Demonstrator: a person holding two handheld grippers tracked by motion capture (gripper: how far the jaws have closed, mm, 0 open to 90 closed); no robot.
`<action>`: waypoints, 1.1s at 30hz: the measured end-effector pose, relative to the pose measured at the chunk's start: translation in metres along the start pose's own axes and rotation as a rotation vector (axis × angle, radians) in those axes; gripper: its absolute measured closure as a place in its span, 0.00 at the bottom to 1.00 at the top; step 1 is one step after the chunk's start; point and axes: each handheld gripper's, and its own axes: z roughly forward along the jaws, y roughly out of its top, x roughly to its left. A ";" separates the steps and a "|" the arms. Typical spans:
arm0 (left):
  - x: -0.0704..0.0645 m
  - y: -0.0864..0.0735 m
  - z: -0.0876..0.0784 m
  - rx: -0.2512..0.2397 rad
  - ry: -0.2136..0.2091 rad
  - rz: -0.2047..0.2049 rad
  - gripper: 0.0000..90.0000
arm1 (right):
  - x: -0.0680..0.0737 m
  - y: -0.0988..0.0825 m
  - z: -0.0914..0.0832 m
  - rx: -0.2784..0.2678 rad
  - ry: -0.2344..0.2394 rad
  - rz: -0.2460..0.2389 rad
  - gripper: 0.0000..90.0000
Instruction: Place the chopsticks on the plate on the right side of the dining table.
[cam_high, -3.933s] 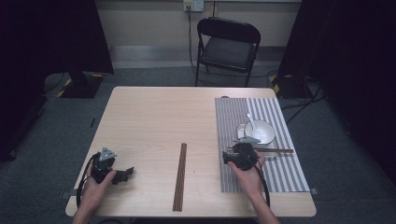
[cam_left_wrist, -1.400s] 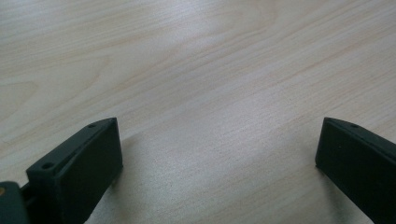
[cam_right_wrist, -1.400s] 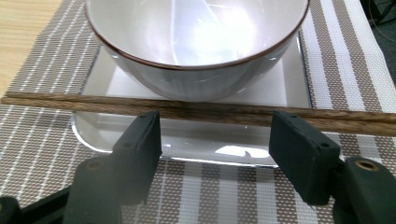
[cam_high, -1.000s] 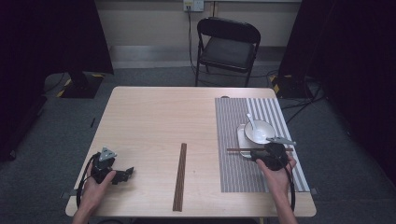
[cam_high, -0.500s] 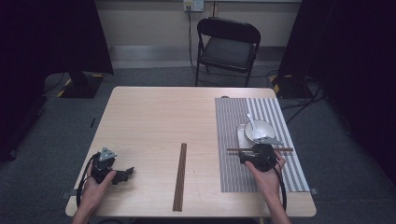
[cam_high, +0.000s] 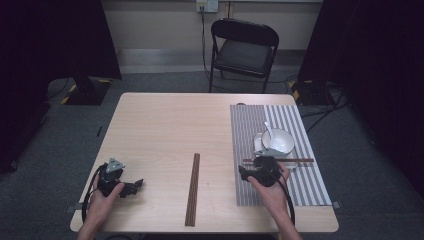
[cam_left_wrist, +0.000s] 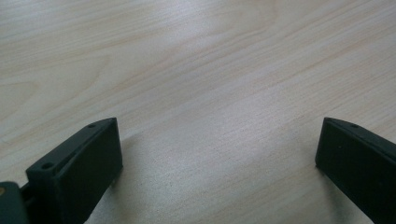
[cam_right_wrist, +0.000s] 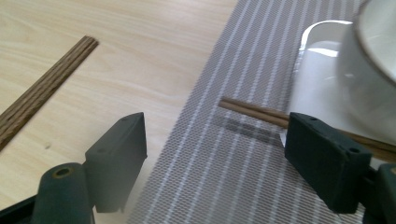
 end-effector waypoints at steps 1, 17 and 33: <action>0.000 0.000 0.000 0.000 -0.001 0.000 0.00 | 0.004 -0.001 0.002 0.007 0.011 0.000 0.23; 0.000 0.000 0.000 0.000 -0.001 -0.001 0.00 | 0.045 -0.006 0.024 0.065 0.066 -0.076 0.19; 0.000 0.000 0.000 0.000 -0.001 0.000 0.00 | 0.073 -0.013 0.041 0.096 0.085 -0.130 0.20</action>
